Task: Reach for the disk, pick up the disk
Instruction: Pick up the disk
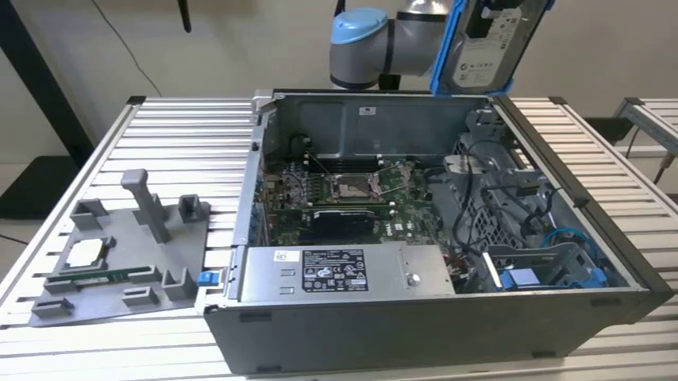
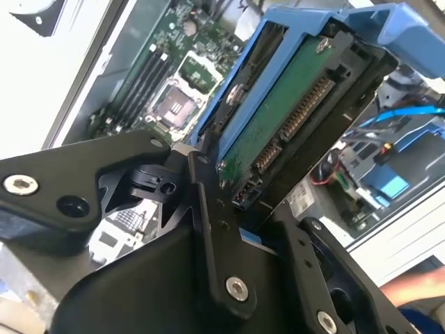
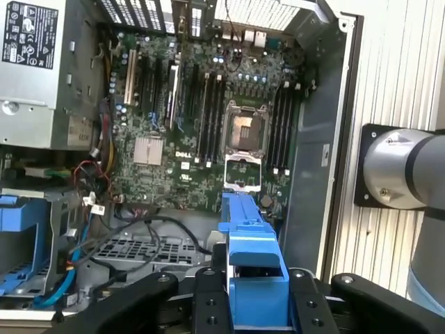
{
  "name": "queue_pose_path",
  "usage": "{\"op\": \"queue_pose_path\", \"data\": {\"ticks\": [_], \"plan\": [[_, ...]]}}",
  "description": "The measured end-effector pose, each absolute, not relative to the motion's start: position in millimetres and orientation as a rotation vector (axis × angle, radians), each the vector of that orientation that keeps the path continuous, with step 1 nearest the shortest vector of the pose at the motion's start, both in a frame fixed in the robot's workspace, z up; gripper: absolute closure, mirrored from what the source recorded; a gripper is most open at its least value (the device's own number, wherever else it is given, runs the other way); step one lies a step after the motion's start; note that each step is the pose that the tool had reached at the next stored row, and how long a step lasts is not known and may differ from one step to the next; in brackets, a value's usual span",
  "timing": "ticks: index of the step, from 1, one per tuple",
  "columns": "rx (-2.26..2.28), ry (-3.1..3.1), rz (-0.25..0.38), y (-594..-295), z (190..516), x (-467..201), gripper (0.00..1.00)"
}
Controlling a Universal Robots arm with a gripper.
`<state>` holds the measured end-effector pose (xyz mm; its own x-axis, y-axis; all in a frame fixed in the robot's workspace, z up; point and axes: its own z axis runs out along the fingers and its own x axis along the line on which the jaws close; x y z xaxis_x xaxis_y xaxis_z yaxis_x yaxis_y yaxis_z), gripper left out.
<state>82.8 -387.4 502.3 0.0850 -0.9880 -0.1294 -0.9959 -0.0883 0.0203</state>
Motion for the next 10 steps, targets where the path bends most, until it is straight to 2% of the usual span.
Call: {"op": "queue_pose_path", "data": {"ticks": [4,10], "plan": [[-2.269,2.08,0.151,-387.3,498.7,93.7,1.0],[-2.3,2.111,0.093,-390.2,497.8,96.3,1.0]]}}
